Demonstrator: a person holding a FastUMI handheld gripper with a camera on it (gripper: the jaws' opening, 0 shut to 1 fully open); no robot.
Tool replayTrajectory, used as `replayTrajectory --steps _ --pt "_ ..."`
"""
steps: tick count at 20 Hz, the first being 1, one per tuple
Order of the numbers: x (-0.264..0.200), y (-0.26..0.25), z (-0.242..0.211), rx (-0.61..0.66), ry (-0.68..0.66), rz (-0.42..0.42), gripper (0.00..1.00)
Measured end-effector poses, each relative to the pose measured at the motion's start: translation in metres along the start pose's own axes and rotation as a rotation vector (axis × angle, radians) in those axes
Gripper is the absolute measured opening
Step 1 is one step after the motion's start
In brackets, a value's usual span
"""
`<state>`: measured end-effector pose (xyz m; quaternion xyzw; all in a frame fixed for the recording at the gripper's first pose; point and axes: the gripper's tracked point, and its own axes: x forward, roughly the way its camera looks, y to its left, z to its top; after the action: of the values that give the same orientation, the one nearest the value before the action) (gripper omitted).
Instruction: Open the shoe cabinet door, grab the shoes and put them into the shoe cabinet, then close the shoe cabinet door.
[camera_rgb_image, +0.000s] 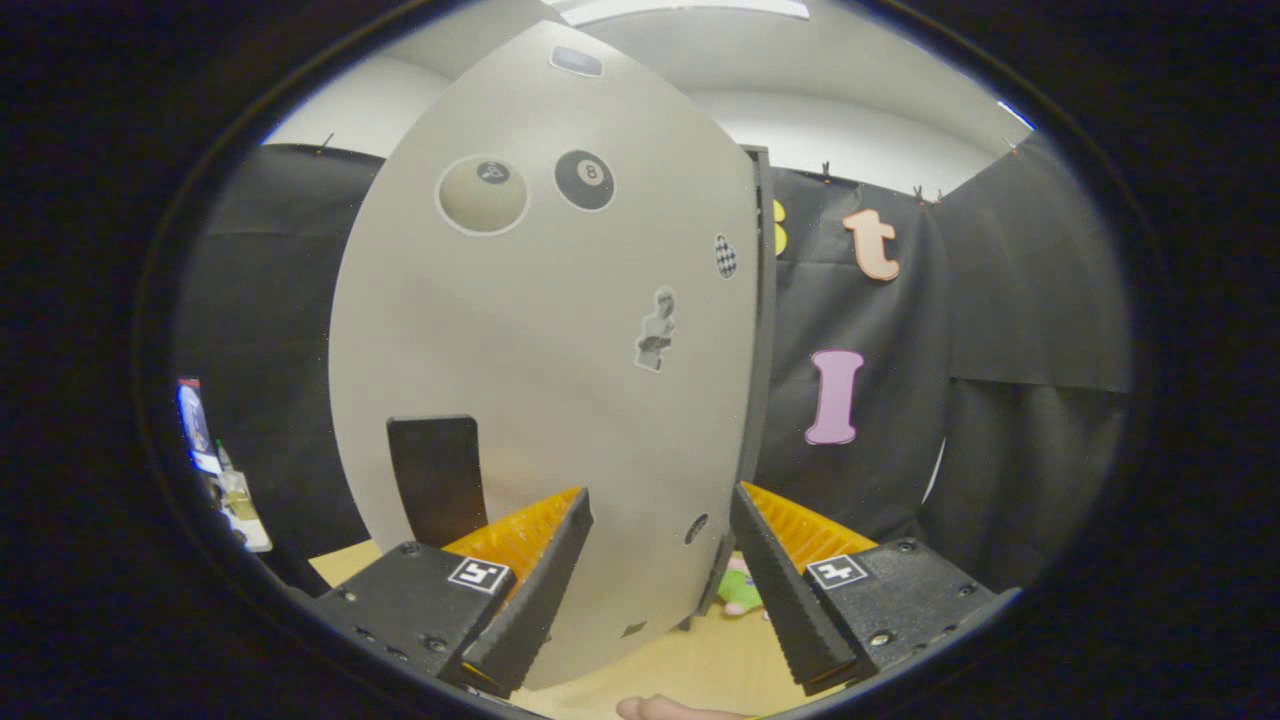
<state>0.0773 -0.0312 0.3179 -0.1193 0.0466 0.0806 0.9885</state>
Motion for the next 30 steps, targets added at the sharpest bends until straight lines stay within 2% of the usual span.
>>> replayTrajectory --steps 3,8,11,16,22,25,28,30 --pt "0.026 0.036 -0.001 0.031 -0.004 0.03 0.93" --pt "0.072 0.106 -0.026 0.04 0.069 0.048 0.94" --pt "0.086 0.117 -0.036 0.035 0.088 0.005 0.95" --pt "0.09 0.11 -0.04 0.091 0.057 0.008 0.96" --pt "0.058 0.106 -0.038 0.102 0.008 -0.026 0.96" --pt "0.026 0.103 -0.038 0.15 -0.022 -0.076 0.96" --pt "-0.007 0.118 -0.043 0.213 -0.038 -0.075 0.97" --pt "-0.029 0.121 -0.049 0.194 -0.034 -0.091 0.97"
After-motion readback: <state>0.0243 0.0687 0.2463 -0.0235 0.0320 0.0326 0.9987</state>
